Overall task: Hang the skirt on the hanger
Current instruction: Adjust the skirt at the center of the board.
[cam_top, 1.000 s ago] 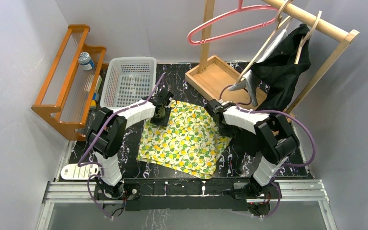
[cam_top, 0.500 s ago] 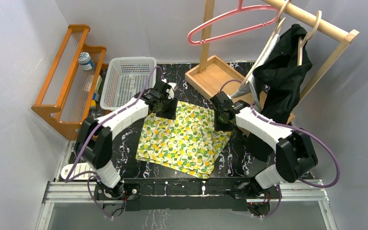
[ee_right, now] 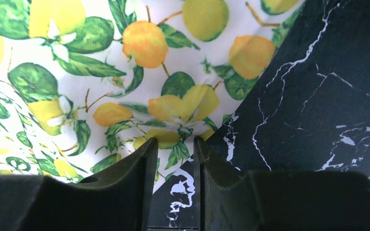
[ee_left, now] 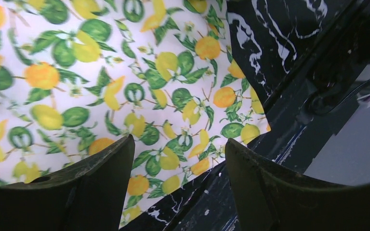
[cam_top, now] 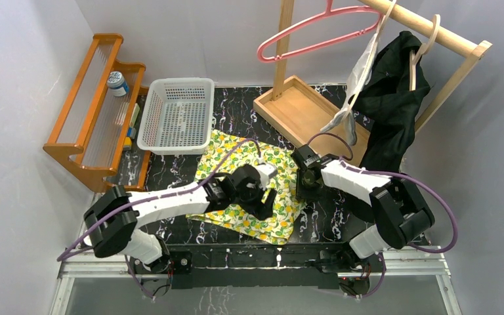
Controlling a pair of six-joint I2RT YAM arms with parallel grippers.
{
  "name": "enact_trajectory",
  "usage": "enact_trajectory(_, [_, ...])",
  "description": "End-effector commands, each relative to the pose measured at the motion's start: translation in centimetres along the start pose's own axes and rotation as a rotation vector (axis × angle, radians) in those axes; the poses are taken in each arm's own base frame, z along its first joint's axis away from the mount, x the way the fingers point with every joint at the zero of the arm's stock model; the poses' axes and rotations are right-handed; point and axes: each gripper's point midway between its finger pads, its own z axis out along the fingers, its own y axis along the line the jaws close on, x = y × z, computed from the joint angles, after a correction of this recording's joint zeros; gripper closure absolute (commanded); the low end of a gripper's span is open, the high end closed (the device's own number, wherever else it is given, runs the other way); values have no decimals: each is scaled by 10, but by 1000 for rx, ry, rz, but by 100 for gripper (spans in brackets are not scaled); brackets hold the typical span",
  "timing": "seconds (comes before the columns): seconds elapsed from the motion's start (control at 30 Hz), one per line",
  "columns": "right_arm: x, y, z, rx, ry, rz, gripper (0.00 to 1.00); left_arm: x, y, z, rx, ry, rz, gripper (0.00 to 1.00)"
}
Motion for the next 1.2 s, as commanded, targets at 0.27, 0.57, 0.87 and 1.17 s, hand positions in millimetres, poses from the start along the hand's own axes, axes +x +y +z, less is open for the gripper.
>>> enact_trajectory(0.27, [13,-17,12,23,-20,100,58,70,26,41,-242,126,126,33])
enact_trajectory(0.57, [12,-27,13,71,-29,114,58,131,14,35,-255,314,241,88])
enact_trajectory(0.87, [10,-42,14,152,-41,118,59,133,12,11,-266,306,234,100])
enact_trajectory(1.17, [-17,-48,-13,212,-115,80,64,104,5,-5,-274,219,238,76])
